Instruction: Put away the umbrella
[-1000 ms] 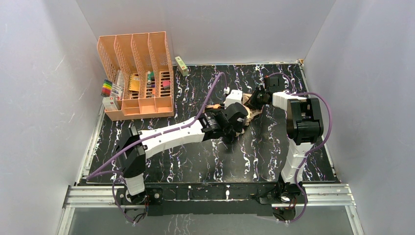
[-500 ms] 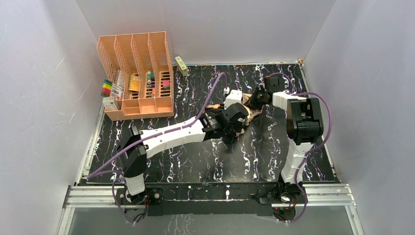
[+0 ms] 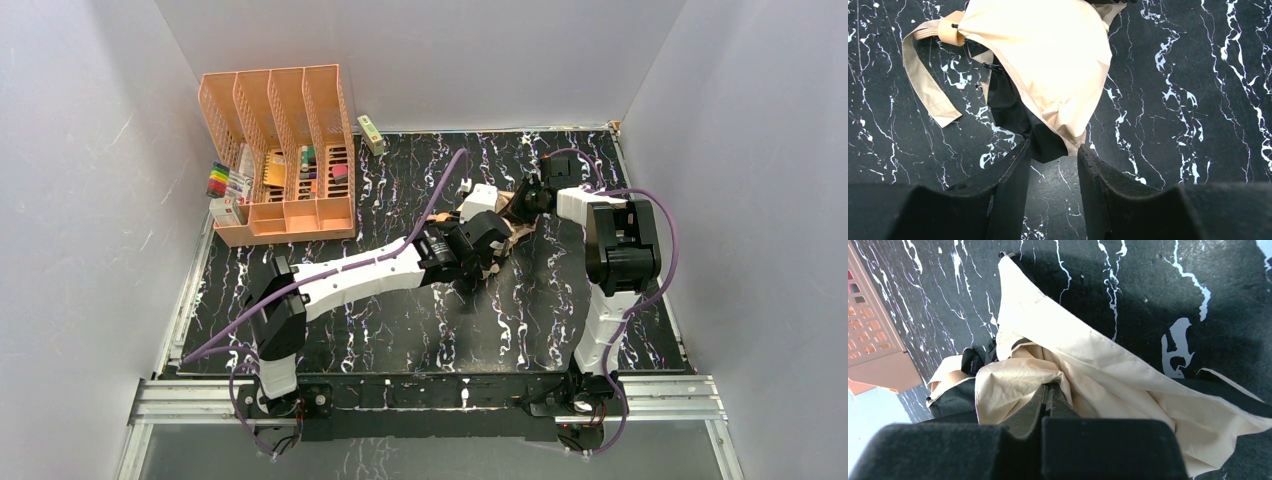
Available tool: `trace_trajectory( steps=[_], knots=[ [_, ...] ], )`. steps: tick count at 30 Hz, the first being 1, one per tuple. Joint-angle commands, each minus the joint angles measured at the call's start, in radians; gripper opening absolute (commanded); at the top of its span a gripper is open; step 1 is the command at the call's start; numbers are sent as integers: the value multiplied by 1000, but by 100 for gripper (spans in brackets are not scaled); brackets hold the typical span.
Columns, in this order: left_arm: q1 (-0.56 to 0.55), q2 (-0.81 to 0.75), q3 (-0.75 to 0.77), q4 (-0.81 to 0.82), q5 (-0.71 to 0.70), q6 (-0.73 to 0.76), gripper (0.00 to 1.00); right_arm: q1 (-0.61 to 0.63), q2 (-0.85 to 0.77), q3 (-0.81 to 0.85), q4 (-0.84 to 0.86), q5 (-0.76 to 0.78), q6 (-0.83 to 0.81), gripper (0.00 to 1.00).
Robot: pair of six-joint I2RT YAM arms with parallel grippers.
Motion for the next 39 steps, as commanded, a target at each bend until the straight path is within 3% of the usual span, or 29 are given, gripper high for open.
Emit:
trace_trajectory(
  steps=[1, 14, 22, 27, 30, 33, 36, 39],
  knots=[
    [2, 12, 38, -19, -49, 11, 37, -15, 36, -14, -69, 86, -42, 0],
    [25, 39, 52, -16, -47, 26, 34, -14, 36, -11, -73, 88, -43, 0],
    [29, 15, 31, -13, -38, 35, 11, -14, 37, -9, -78, 94, -48, 0],
    [29, -102, -79, 90, 44, 95, 0, -15, 40, -4, -80, 95, -48, 0],
    [32, -261, -200, 257, 226, 255, 0, -17, 43, 3, -82, 94, -46, 0],
    [52, -346, -234, 302, 422, 390, 0, -18, 45, 9, -85, 94, -46, 0],
    [103, -355, -180, 183, 751, 536, 0, -19, 46, 12, -92, 100, -48, 0],
    [106, -337, -190, 62, 978, 588, 0, -19, 52, 12, -90, 101, -46, 0]
  ],
)
